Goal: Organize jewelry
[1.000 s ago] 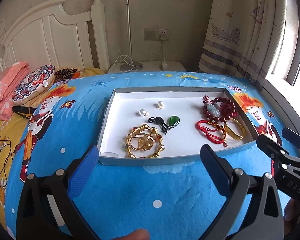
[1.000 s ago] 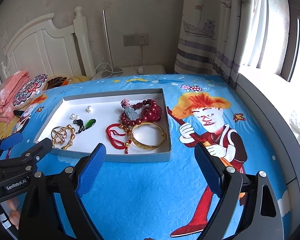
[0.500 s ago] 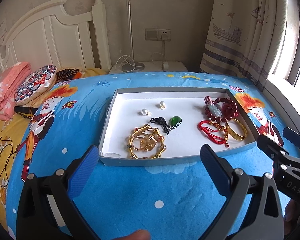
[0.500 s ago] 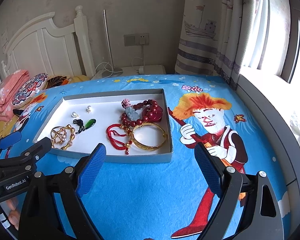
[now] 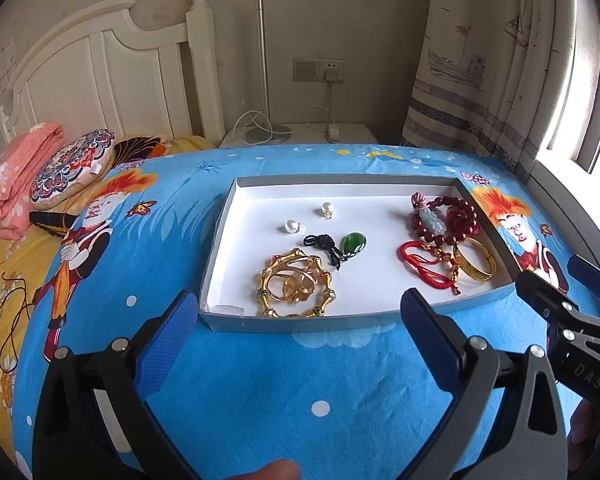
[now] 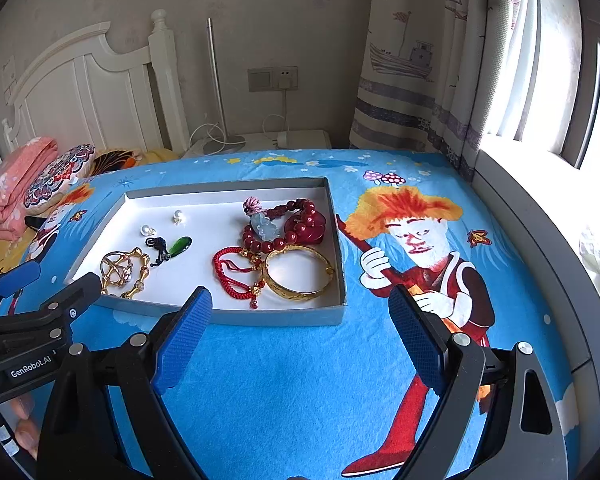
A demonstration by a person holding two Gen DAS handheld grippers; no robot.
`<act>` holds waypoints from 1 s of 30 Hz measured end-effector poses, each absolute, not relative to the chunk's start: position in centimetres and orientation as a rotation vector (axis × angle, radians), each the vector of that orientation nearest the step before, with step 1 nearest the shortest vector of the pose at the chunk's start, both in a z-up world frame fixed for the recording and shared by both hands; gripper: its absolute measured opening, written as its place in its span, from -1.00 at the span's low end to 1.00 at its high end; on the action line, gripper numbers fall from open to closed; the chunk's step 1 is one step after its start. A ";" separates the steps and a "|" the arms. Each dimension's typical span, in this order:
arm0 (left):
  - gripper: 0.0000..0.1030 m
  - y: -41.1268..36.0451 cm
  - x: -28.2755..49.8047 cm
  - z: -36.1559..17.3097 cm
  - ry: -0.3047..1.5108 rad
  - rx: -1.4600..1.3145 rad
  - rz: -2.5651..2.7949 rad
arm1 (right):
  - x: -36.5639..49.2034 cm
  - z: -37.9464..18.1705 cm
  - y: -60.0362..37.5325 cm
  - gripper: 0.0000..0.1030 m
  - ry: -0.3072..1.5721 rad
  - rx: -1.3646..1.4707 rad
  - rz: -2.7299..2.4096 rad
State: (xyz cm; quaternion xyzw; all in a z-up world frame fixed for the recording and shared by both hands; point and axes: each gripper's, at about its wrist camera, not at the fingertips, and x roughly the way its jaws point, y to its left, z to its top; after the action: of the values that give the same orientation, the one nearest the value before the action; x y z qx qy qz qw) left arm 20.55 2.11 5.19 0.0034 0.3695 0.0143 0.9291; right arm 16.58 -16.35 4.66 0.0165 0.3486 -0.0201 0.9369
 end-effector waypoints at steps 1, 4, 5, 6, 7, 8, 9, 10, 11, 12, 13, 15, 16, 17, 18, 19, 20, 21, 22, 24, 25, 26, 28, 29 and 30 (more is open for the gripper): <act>0.91 2.1 20.6 5.2 0.757 0.007 0.030 | 16.6 4.6 -16.4 0.63 0.712 0.034 -0.041; 0.91 2.2 20.5 5.1 0.759 0.006 0.029 | 16.6 4.6 -16.3 0.63 0.712 0.034 -0.041; 0.91 2.2 20.5 5.1 0.759 0.007 0.029 | 16.6 4.6 -16.4 0.63 0.713 0.033 -0.041; 0.91 2.3 20.5 5.1 0.758 0.006 0.029 | 16.6 4.6 -16.4 0.63 0.713 0.034 -0.041; 0.91 2.3 20.5 5.1 0.758 0.005 0.030 | 16.6 4.6 -16.4 0.63 0.713 0.034 -0.041; 0.91 2.2 20.5 5.1 0.759 0.004 0.029 | 16.6 4.6 -16.4 0.63 0.713 0.033 -0.041; 0.91 2.2 20.5 5.1 0.759 0.004 0.029 | 16.6 4.6 -16.3 0.63 0.713 0.032 -0.041; 0.91 2.2 20.5 5.1 0.758 0.006 0.030 | 16.6 4.6 -16.3 0.63 0.713 0.033 -0.041; 0.91 2.2 20.5 5.1 0.759 0.006 0.030 | 16.6 4.6 -16.3 0.63 0.713 0.033 -0.041; 0.91 2.2 20.5 5.1 0.759 0.005 0.029 | 16.6 4.6 -16.3 0.63 0.713 0.033 -0.041; 0.91 2.2 20.5 5.1 0.759 0.006 0.029 | 16.6 4.6 -16.3 0.63 0.712 0.034 -0.041; 0.91 2.2 20.5 5.1 0.759 0.007 0.029 | 16.6 4.7 -16.3 0.63 0.713 0.034 -0.041; 0.91 2.2 20.5 5.1 0.758 0.006 0.029 | 16.6 4.6 -16.3 0.63 0.712 0.034 -0.041; 0.91 2.2 20.5 5.1 0.758 0.006 0.029 | 16.6 4.6 -16.3 0.63 0.713 0.032 -0.042; 0.91 2.2 20.5 5.1 0.758 0.007 0.029 | 16.6 4.6 -16.3 0.63 0.713 0.033 -0.041; 0.91 2.2 20.5 5.1 0.758 0.007 0.030 | 16.6 4.7 -16.3 0.63 0.713 0.034 -0.041; 0.91 2.3 20.5 5.1 0.758 0.005 0.030 | 16.6 4.7 -16.3 0.63 0.713 0.033 -0.041; 0.91 2.2 20.5 5.1 0.758 0.005 0.029 | 16.6 4.6 -16.3 0.63 0.713 0.032 -0.041; 0.91 2.2 20.5 5.1 0.758 0.006 0.030 | 16.6 4.7 -16.3 0.63 0.713 0.033 -0.041; 0.91 2.3 20.5 5.1 0.759 0.006 0.030 | 16.6 4.6 -16.3 0.63 0.713 0.033 -0.041; 0.91 2.2 20.5 5.1 0.759 0.006 0.031 | 16.6 4.6 -16.3 0.63 0.714 0.033 -0.041; 0.91 2.3 20.5 5.1 0.760 0.005 0.031 | 16.6 4.6 -16.3 0.63 0.714 0.033 -0.040; 0.91 2.3 20.5 5.0 0.761 0.002 0.029 | 16.6 4.5 -16.2 0.63 0.714 0.031 -0.040; 0.91 2.3 20.5 5.0 0.761 0.001 0.029 | 16.6 4.5 -16.2 0.63 0.715 0.032 -0.039; 0.91 2.4 20.5 5.0 0.762 -0.001 0.028 | 16.6 4.5 -16.2 0.63 0.714 0.031 -0.041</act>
State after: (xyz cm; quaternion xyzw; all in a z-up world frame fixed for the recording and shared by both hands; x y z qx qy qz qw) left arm 20.54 2.36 4.97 -0.0004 0.3717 0.0137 0.9283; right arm 16.60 -16.23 4.51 0.0153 0.3496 -0.0199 0.9366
